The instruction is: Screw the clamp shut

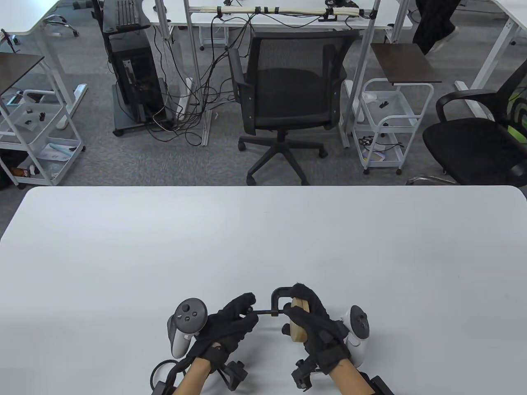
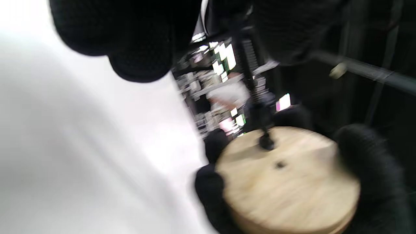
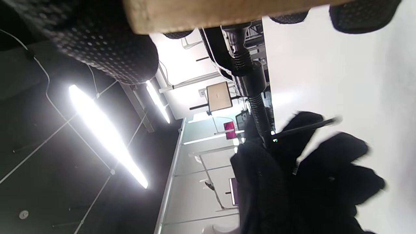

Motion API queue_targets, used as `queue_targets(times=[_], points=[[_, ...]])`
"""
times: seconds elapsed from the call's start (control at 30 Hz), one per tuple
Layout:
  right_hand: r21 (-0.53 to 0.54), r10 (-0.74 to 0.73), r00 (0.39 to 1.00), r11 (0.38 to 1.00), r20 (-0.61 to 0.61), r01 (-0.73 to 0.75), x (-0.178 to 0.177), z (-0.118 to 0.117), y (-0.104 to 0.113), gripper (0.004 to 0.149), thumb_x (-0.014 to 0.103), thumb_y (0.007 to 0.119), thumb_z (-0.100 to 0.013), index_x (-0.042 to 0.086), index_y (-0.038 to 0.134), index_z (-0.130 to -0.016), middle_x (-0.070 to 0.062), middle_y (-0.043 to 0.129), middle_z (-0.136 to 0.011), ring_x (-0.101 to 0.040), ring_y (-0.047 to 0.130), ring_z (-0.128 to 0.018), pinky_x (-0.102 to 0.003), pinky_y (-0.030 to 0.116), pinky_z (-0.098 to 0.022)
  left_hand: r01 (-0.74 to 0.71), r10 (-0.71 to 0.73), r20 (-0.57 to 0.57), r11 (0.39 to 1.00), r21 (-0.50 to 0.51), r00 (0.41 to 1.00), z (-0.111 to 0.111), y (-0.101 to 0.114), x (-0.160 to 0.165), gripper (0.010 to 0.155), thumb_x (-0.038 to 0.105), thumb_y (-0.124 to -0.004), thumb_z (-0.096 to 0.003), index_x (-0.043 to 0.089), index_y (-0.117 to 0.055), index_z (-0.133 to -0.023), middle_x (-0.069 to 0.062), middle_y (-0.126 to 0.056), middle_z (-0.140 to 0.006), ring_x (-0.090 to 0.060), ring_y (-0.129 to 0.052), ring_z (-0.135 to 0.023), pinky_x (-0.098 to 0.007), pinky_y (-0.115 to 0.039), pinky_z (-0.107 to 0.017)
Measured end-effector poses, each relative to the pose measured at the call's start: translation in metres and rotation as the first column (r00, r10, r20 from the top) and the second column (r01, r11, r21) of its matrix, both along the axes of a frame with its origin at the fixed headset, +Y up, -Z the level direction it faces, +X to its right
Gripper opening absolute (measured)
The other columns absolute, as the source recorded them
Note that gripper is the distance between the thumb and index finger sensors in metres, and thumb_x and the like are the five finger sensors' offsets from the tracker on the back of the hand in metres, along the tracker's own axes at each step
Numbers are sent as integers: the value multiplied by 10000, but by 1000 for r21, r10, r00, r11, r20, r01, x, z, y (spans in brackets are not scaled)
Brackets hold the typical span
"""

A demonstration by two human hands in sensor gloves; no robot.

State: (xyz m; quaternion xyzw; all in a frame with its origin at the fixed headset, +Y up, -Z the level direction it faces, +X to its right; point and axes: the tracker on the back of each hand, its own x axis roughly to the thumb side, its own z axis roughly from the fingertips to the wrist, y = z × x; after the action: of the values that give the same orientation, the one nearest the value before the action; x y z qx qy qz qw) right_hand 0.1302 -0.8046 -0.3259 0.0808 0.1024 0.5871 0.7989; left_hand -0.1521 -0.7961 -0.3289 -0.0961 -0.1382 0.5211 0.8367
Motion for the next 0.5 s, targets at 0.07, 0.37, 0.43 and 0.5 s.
queue_targets(times=[0.07,0.37,0.43,0.5], points=[[5,5,1000,1000,19,-5,3,0,0,739,506,919,-473,184,577,-1043,22,458,-1116,-540,520,-906,-714,657,-485,93,-93,-28,996,2,995,-1,-2,-2,868,630,-747,-491,93,-465,-1113,-275,-641,-1030,-389,-893,-669,-401,-848,-409],[12,-19,1000,1000,-15,19,1,1,1,740,513,913,-478,186,570,-1047,23,450,-1119,-534,514,-914,-711,654,-495,-147,144,-32,975,-168,989,-3,-18,-3,704,641,-640,-549,70,-795,-931,-212,-876,-849,-347,-974,-562,-376,-883,-333],[15,-14,1000,1000,-20,15,-1,2,2,738,511,913,-478,186,572,-1046,22,449,-1120,-534,514,-914,-712,653,-494,-224,221,-37,957,-186,975,-4,-20,-3,696,605,-667,-551,56,-741,-973,-217,-842,-882,-353,-956,-599,-388,-874,-364],[17,-10,1000,1000,-21,10,-2,2,2,739,511,915,-475,186,576,-1046,21,454,-1119,-534,517,-913,-713,655,-492,-276,275,-28,943,-185,961,-5,-19,-3,657,547,-698,-556,48,-722,-983,-212,-830,-893,-347,-952,-611,-389,-872,-374]])
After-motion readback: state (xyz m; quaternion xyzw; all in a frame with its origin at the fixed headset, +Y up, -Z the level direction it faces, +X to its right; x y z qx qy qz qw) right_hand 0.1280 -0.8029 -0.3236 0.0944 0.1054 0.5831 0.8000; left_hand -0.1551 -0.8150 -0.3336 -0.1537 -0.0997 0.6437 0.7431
